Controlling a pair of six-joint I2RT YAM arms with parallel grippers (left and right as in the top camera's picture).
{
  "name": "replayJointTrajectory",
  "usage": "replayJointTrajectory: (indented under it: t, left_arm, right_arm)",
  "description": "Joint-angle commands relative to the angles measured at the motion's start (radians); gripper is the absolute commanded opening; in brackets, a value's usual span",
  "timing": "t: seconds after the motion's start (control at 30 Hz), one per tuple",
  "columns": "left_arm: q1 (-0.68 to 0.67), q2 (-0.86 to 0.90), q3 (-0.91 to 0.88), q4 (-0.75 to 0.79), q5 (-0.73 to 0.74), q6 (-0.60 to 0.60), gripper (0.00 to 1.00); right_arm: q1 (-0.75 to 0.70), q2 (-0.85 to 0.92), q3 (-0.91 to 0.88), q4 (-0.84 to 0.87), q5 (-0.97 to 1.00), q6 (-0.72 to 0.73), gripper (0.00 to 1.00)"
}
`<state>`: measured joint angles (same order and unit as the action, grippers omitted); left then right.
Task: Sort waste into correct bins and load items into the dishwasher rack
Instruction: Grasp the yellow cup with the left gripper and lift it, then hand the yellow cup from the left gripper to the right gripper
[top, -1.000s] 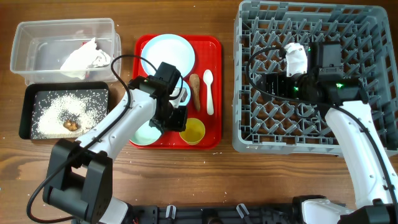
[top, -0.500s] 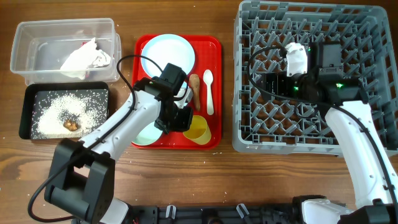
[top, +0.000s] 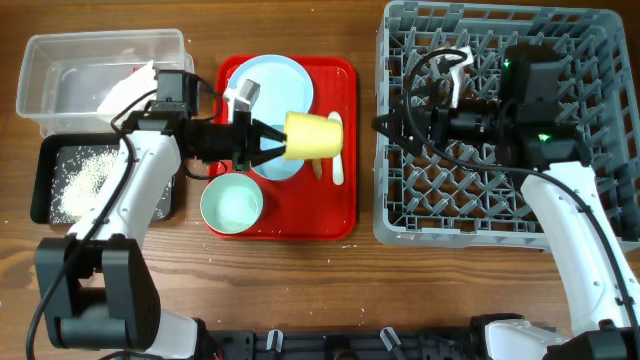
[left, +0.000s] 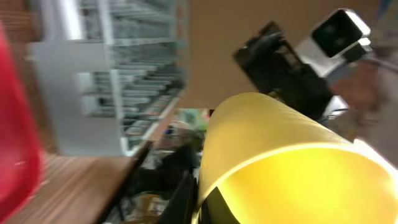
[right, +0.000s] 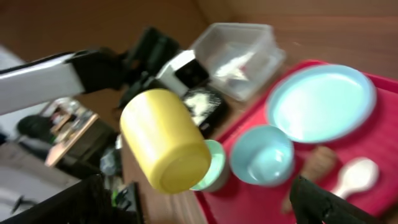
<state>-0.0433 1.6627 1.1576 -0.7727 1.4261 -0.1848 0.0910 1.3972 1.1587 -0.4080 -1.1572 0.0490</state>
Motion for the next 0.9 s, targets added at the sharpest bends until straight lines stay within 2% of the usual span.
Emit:
replayJointTrajectory:
  t: [0.0,0.1,0.2,0.33,0.47,0.67,0.87]
  left_arm:
    - [0.006,-0.027,0.019,0.006,0.151,-0.011,0.04]
    - [0.006,-0.027,0.019,0.006,0.151,-0.052,0.04]
    - [0.006,-0.028,0.019,0.002,0.151,-0.073,0.04]
    - [0.006,-0.028,0.019,0.003,0.151,-0.085,0.04]
    - [0.006,-0.028,0.019,0.003,0.151,-0.085,0.04]
    - [0.006,-0.028,0.019,0.003,0.151,-0.085,0.04]
    - [0.006,-0.028,0.019,0.003,0.151,-0.085,0.04]
  right_arm:
    - [0.058,0.008,0.017,0.058,-0.101,0.015,0.96]
    - [0.099,0.02,0.017,0.105,-0.095,0.014,0.96]
    - [0.126,0.047,0.017,0.129,-0.055,0.014,0.9]
    - [0.137,0.101,0.017,0.174,-0.056,0.04,0.9]
    - [0.166,0.151,0.017,0.297,-0.198,0.066,0.9]
    - [0.229,0.183,0.017,0.324,-0.214,0.08,0.86]
    - [0.26,0.183,0.017,0.34,-0.213,0.084,0.72]
